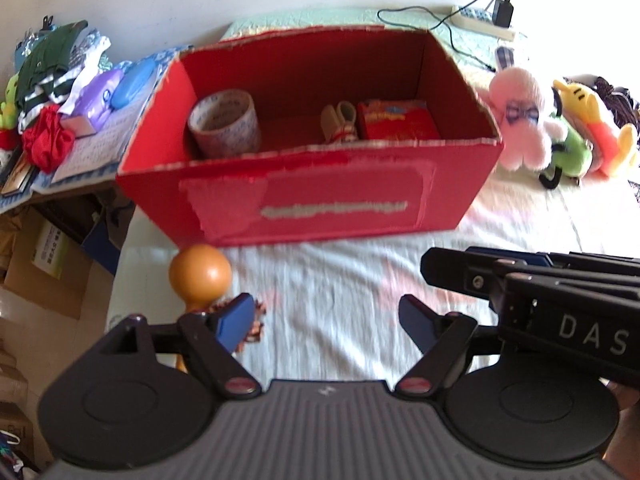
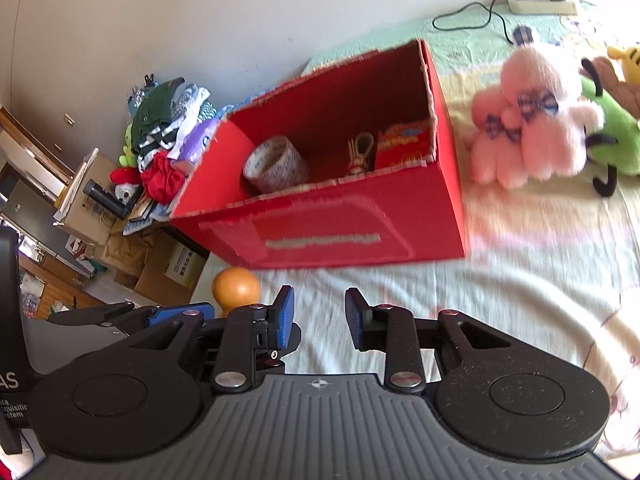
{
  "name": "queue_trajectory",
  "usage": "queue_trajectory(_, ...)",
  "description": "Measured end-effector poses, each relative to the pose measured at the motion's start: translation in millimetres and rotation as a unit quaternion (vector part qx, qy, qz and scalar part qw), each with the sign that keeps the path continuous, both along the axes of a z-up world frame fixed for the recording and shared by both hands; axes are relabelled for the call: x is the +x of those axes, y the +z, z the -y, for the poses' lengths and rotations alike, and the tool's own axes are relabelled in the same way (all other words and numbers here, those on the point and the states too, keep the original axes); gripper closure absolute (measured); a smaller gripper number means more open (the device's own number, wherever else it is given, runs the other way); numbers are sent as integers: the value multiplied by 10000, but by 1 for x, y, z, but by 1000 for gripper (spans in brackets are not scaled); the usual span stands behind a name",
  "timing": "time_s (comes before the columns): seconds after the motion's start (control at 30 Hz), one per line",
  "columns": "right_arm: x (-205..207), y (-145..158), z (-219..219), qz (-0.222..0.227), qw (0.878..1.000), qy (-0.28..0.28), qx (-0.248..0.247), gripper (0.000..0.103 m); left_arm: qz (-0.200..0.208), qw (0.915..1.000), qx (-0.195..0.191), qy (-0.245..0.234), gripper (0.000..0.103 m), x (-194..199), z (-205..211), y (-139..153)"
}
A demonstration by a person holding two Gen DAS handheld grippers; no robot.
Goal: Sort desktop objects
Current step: 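Withdraw the right gripper up out of the box toward the pinecone, then move the right gripper to the brown pinecone and close on it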
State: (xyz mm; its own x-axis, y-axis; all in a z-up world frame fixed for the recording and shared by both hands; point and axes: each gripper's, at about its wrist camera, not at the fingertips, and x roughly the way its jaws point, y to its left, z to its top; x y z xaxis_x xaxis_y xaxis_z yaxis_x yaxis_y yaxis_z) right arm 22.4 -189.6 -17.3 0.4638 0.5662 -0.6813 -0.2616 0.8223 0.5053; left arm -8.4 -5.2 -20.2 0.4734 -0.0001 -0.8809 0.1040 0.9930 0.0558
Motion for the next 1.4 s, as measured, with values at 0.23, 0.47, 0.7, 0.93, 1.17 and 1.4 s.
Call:
queue_trajectory(0.23, -12, -15, 1, -213, 9997, 68, -16, 72, -180, 9998, -81, 48, 19, -16, 1, -16)
queue_trajectory(0.47, -19, -41, -1, -626, 9978, 186, -53, 72, -328, 9989, -314, 100, 18, -37, -7, -39)
queue_trajectory(0.7, -18, -49, -14, -793, 9963, 319, -114, 72, -384, 9983, -438, 49, 18, -48, -21, -50)
queue_trajectory(0.93, -7, -52, -39, -884, 9950, 441, -125, 72, -223, 9978, -596, 181, 18, -51, -59, -47)
queue_trajectory(1.17, 8, -51, -62, -1006, 9937, 472, 135, 60, -133, 9968, -773, 121, 18, -43, -95, -49)
queue_trajectory(1.4, 26, -55, -72, -1352, 9879, 280, 699, 51, 200, 9945, -858, -570, 17, -25, -99, -46)
